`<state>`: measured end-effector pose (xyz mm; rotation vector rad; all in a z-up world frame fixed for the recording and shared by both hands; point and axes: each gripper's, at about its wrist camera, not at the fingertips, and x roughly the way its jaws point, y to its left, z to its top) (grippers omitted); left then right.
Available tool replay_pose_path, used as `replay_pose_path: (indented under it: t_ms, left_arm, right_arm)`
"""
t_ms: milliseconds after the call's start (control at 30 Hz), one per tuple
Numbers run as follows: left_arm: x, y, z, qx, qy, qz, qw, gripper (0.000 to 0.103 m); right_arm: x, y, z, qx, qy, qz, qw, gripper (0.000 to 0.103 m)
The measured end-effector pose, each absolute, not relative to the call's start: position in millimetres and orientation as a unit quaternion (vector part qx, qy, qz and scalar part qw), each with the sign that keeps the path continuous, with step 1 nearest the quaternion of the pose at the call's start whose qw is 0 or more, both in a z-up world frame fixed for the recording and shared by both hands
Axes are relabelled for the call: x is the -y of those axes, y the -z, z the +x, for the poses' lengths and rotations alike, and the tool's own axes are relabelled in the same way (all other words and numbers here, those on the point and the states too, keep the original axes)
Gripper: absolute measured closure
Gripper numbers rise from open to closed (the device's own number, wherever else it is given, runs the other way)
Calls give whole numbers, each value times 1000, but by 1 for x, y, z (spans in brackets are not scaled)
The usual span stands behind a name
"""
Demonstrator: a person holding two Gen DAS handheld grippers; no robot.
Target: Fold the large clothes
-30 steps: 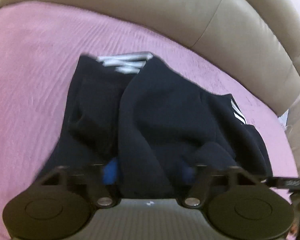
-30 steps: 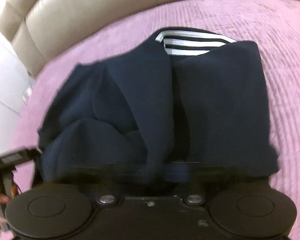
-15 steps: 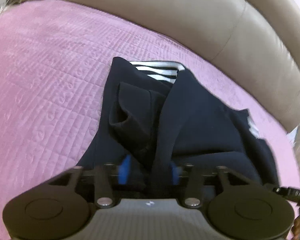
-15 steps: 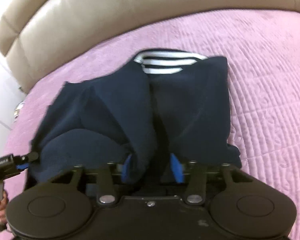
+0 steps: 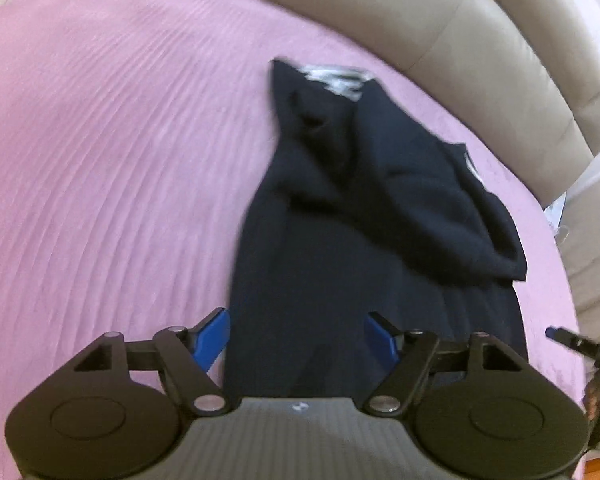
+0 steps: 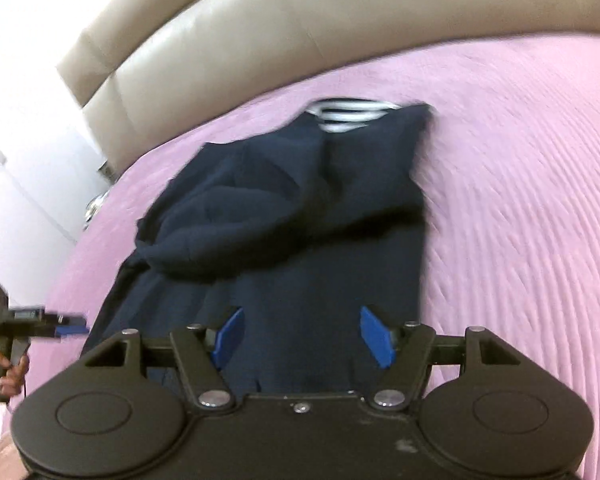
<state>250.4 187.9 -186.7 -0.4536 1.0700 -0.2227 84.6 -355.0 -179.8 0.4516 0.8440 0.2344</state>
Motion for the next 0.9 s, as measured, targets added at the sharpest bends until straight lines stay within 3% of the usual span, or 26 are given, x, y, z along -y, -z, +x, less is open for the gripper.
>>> replay_pose_path:
  t_ms: [67, 167, 400, 667, 900]
  left_arm:
    - [-200, 201, 238, -526, 107, -249, 806, 47]
    - [-204, 213, 222, -545, 130, -261, 786, 49]
    - [-202, 215, 196, -576, 175, -256, 756, 49]
    - [-203, 219, 152, -609, 217, -247, 722, 48]
    - [-195, 221, 132, -634, 218, -277, 688, 40]
  right_arm:
    - [366, 191, 62, -411, -102, 251, 870, 24]
    - [375, 204, 34, -435, -103, 273, 852, 24]
    - [376, 227, -27, -476, -110, 301, 819, 23]
    - [370, 244, -77, -461, -152, 376, 789, 23]
    - [368, 250, -97, -472, -168, 382, 776, 23]
